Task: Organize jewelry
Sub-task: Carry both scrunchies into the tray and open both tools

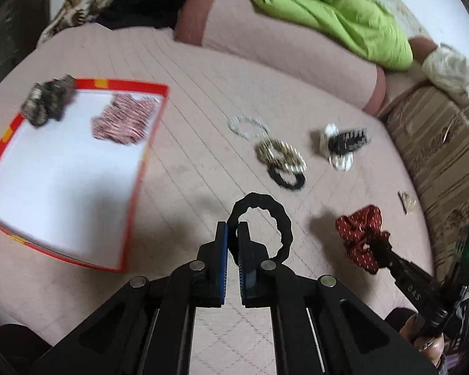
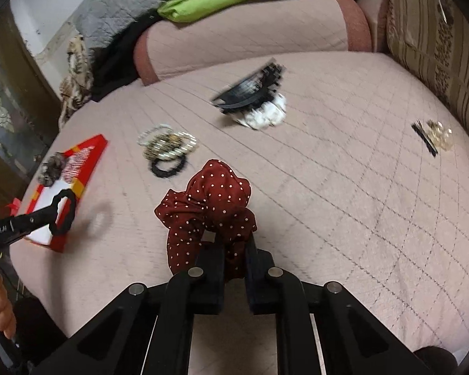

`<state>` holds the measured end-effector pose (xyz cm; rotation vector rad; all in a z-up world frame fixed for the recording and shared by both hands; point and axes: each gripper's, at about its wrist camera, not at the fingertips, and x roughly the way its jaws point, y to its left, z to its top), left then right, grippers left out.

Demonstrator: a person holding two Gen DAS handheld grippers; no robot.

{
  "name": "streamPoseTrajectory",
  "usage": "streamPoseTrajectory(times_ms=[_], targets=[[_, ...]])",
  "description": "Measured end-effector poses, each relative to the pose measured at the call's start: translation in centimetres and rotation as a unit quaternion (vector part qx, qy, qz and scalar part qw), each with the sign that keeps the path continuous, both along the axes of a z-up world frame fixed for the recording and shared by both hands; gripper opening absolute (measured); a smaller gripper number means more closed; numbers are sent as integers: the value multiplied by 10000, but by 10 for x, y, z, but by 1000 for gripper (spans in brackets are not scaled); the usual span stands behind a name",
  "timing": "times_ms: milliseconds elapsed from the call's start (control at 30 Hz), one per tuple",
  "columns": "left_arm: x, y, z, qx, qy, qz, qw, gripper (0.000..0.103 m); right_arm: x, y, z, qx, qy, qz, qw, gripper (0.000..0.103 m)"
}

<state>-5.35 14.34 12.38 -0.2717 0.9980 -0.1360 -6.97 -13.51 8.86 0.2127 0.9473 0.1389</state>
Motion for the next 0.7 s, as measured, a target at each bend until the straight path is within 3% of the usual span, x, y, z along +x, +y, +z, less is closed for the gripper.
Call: streamPoseTrajectory(times_ms=[167,400,700], targets=[[-4,46,9,57,-147,496,9986,5,-3,23,22,137,-127,307,9994,11],[-9,126,-7,120,-9,1452,9893,5,6,75,36,269,-72,890,9956,11],[-7,217,-31,227,259,2318,9721,5,31,197,43,239,105,1973,9800,11]])
